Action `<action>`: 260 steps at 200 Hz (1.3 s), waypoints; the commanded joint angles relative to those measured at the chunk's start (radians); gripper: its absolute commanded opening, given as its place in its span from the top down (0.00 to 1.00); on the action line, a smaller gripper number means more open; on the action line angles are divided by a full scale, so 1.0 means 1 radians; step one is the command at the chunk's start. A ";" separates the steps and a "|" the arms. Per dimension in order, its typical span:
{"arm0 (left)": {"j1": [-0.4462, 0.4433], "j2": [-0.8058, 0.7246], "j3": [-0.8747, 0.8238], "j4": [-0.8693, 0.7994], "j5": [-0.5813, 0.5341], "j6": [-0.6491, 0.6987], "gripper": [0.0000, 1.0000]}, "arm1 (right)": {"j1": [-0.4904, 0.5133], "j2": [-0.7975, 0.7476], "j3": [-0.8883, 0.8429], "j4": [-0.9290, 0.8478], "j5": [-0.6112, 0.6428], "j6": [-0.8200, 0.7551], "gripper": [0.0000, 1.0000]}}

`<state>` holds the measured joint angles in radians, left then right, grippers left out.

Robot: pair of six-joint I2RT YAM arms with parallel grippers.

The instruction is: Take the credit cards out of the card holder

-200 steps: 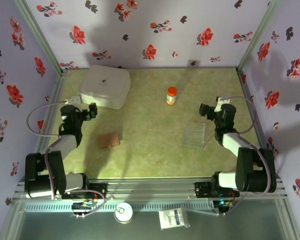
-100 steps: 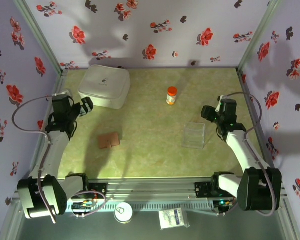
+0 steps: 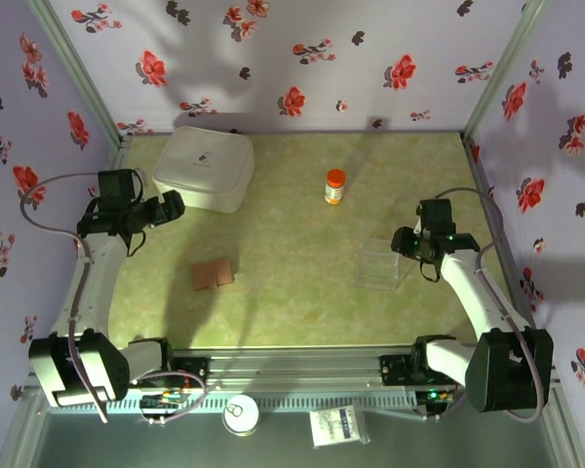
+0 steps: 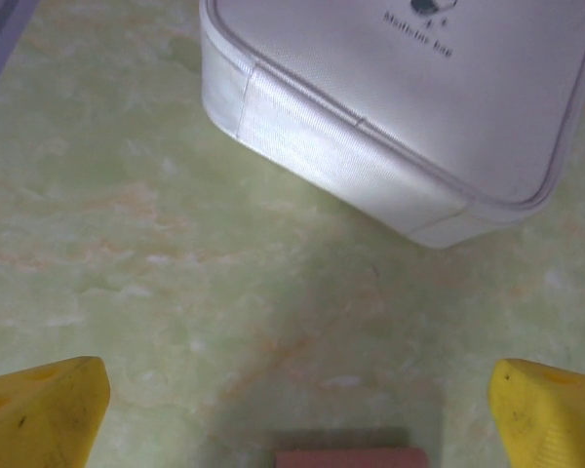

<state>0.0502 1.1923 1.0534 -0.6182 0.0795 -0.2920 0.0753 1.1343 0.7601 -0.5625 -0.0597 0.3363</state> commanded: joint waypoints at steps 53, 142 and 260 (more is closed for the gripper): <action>0.033 0.002 -0.004 -0.028 0.007 0.045 0.00 | 0.032 0.025 -0.037 -0.042 -0.028 0.051 0.65; 0.043 -0.014 -0.010 -0.022 0.007 0.030 0.00 | 0.044 0.088 -0.060 -0.006 -0.022 0.055 0.74; 0.043 -0.016 -0.020 -0.011 0.019 0.024 0.00 | 0.068 0.127 -0.056 0.007 0.001 0.045 0.86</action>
<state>0.0856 1.1915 1.0462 -0.6292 0.0830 -0.2741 0.1295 1.2533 0.7002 -0.5503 -0.0765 0.3779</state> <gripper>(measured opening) 0.998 0.151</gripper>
